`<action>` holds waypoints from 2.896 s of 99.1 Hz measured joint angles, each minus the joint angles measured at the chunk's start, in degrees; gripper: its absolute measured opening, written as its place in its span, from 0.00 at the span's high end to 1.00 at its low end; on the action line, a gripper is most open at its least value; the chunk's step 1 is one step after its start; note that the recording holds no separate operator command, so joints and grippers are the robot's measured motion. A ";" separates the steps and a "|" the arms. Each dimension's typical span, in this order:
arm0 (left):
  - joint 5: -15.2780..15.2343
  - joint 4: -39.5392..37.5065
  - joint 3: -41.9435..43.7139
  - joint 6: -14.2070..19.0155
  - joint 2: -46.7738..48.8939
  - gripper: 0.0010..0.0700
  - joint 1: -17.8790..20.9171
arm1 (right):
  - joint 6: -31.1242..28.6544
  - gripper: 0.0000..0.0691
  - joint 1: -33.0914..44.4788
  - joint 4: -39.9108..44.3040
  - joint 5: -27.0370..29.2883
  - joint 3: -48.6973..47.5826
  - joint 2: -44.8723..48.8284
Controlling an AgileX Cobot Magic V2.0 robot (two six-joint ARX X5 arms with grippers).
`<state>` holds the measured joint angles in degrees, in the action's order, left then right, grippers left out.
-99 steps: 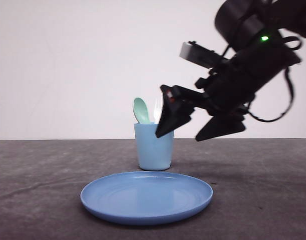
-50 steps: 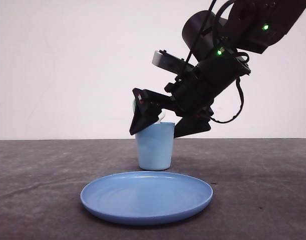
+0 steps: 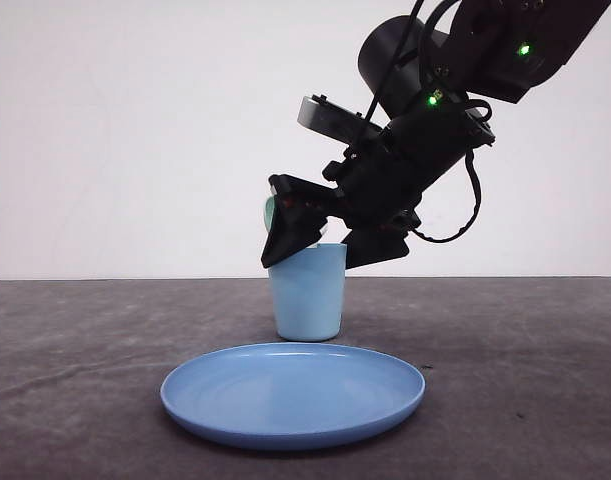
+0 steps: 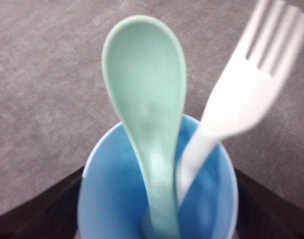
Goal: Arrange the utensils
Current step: 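Move the right gripper to the cup rim and grasp the cup, then lift the blue cup with the right gripper over the plate, then set the cup down on the plate center and open the right gripper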
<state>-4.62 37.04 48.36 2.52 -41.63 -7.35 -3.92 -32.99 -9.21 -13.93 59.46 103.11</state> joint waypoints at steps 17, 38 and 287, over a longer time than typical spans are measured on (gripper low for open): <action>0.00 0.00 0.00 0.00 0.00 0.33 0.00 | 0.15 0.32 -0.26 0.00 0.28 0.07 0.00; 0.00 0.02 0.00 0.00 0.00 0.33 0.00 | 0.55 0.32 -0.59 3.41 0.04 0.04 -2.97; 0.04 0.02 0.00 0.00 0.00 0.33 0.00 | -1.05 0.02 -17.33 7.10 6.47 -24.39 -24.55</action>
<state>-4.58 37.06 48.36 2.52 -41.63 -7.35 -4.97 -50.33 -2.11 -7.46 35.07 78.56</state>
